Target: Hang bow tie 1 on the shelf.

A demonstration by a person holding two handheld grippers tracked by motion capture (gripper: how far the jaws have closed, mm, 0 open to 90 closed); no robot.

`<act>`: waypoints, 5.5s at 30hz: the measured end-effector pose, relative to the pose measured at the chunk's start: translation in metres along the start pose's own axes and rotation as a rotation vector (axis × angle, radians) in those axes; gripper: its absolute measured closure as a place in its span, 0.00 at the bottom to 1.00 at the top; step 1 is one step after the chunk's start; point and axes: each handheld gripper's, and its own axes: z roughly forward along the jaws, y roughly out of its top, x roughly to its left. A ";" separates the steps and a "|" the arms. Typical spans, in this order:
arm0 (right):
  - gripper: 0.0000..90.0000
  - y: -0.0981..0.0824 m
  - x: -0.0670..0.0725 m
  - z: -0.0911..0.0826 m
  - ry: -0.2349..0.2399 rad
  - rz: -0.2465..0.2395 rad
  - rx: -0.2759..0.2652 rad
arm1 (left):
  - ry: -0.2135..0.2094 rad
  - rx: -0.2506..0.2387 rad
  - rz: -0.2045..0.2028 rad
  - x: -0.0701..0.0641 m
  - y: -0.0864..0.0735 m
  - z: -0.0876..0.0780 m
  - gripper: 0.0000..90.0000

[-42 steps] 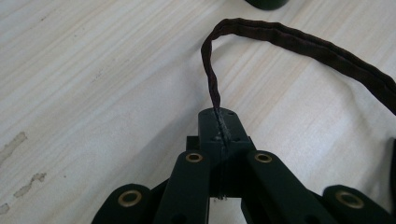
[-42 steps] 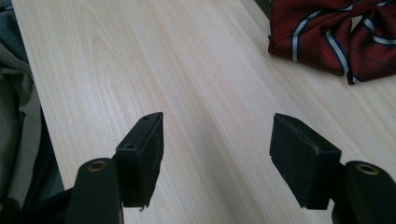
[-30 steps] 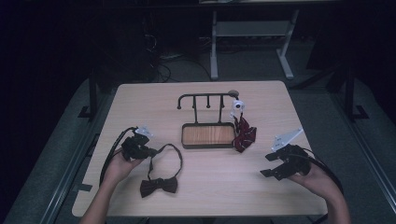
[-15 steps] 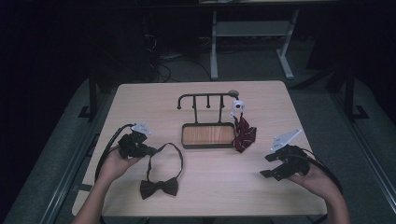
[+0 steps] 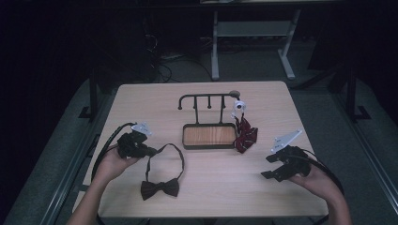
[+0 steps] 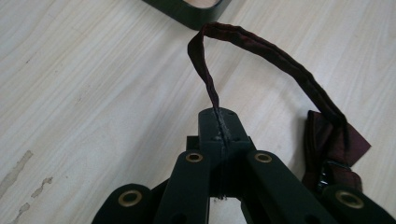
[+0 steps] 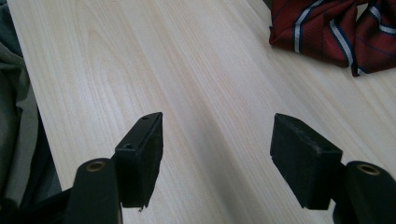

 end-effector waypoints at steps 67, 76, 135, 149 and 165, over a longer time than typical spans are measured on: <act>0.36 0.002 0.000 0.000 -0.016 -0.007 -0.006 | -0.035 -0.097 0.105 -0.017 0.064 -0.093 1.00; 0.36 0.001 0.000 0.002 -0.009 -0.001 -0.003 | -0.039 -0.098 0.122 -0.013 0.083 -0.099 1.00; 0.36 -0.003 -0.005 0.001 0.008 0.020 -0.019 | -0.003 -0.014 0.050 0.041 0.137 -0.088 1.00; 0.36 -0.002 -0.005 0.000 0.004 0.013 -0.021 | 0.007 0.013 0.039 0.050 0.140 -0.081 1.00; 0.36 -0.002 -0.004 -0.003 -0.004 0.014 -0.020 | 0.014 0.036 0.004 0.055 0.142 -0.068 1.00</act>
